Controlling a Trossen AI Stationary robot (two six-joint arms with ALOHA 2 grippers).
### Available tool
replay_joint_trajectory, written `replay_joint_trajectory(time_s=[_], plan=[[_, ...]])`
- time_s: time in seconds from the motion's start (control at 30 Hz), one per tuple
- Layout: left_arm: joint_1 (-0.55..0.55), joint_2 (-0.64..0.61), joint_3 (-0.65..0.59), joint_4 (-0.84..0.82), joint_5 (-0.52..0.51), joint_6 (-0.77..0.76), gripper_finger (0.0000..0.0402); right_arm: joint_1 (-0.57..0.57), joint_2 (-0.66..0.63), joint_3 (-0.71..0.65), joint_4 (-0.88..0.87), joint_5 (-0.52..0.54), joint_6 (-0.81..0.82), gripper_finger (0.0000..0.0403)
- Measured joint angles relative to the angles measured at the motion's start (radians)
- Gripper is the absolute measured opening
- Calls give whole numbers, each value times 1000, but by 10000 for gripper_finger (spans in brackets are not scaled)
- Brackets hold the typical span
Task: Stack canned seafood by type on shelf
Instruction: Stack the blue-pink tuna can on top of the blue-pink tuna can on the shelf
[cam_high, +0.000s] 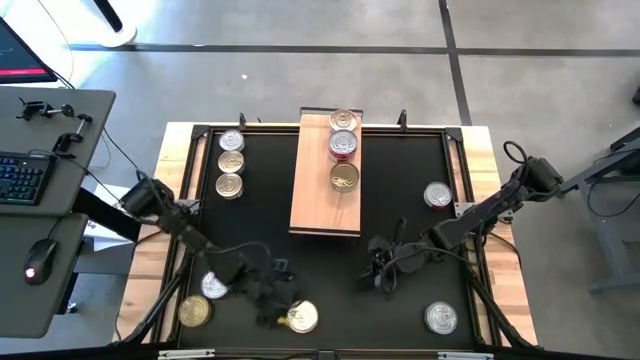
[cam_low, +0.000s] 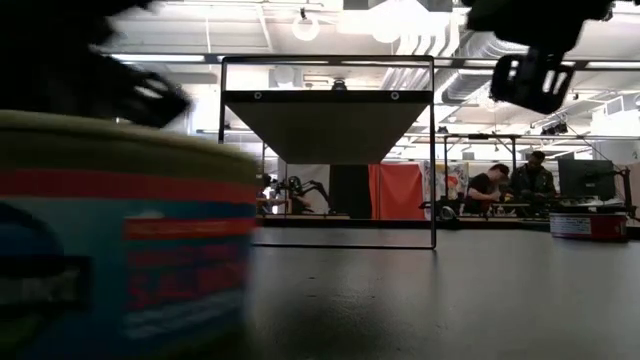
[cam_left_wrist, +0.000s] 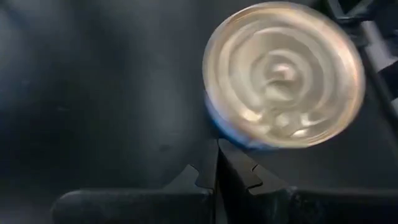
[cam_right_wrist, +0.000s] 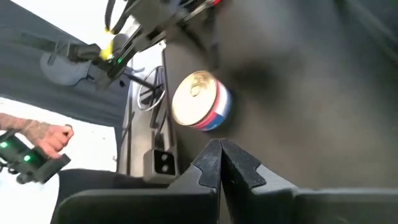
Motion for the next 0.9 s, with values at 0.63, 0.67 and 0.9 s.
replay_joint_trajectory(time_s=[0.63, 0.67, 0.9], plan=[[-203, -145, 89, -270, -172, -6, 0, 32, 380, 157, 226, -116, 285, 0], [-201, -140, 89, -250, -176, 0, 0, 32, 422, 198, 226, -117, 285, 0], [-196, -57, 89, -124, -184, 211, 0, 29, 626, 492, 4, -152, 285, 0]])
